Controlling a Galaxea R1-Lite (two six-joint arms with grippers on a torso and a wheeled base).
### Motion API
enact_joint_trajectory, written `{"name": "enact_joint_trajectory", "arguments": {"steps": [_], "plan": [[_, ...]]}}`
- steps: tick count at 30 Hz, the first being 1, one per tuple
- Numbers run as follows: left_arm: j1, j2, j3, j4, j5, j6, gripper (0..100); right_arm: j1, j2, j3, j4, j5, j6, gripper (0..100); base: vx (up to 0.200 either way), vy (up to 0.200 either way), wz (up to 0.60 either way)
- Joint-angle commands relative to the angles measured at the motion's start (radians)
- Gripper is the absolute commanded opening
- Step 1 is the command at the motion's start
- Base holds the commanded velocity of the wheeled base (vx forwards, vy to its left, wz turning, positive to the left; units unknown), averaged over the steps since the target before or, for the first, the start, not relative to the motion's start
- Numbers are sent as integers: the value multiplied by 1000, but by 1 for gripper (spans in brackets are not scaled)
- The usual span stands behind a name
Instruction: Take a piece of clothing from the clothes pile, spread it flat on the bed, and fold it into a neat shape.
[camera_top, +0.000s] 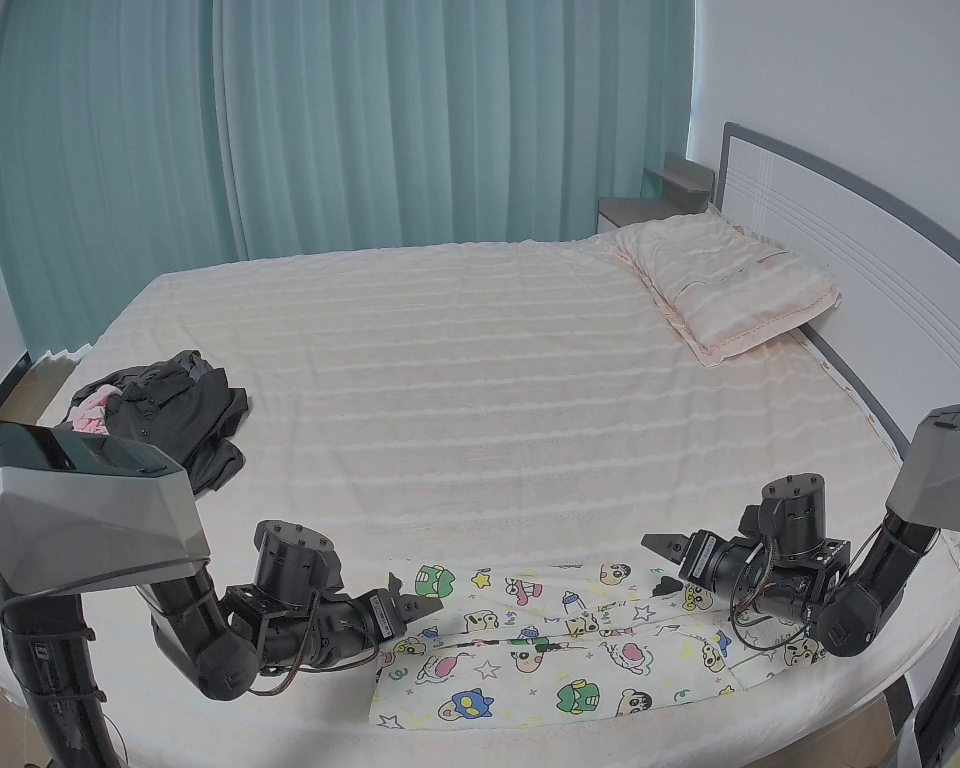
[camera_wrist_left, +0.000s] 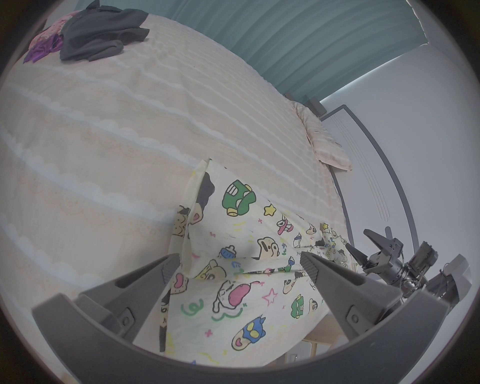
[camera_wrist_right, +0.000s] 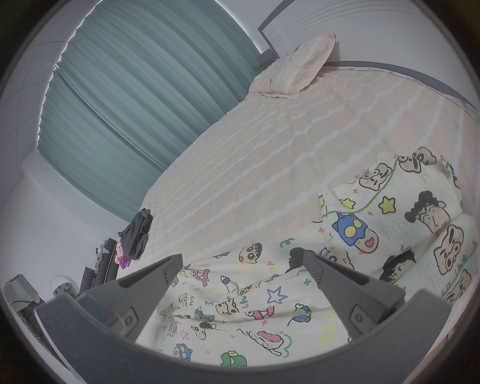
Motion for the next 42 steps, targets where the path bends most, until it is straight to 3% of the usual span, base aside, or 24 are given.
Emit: {"name": "enact_joint_trajectory", "arguments": {"steps": [1, 7, 19, 20, 26, 34, 42], "plan": [[-1, 53, -47, 4, 3, 15, 100, -1, 2, -1, 0, -1, -1, 100, 0, 0, 0], [-1, 84, -53, 0, 15, 73, 100, -1, 3, -1, 0, -1, 0, 100, 0, 0, 0], [-4, 111, -93, 6, 17, 76, 100, -6, 16, -4, -3, -1, 0, 100, 0, 0, 0], [-6, 116, -94, 4, 19, 77, 0, -6, 16, -4, -3, -1, 0, 100, 0, 0, 0], [0, 125, -91, 10, 38, 136, 0, -19, 30, -9, -3, -1, 0, 100, 0, 0, 0], [3, 119, -93, 7, 60, 143, 0, -19, 31, -9, -3, -1, 0, 100, 0, 0, 0], [29, 65, -176, 10, 112, 191, 0, -21, 42, -10, -3, -1, 0, 100, 0, 0, 0]]}}
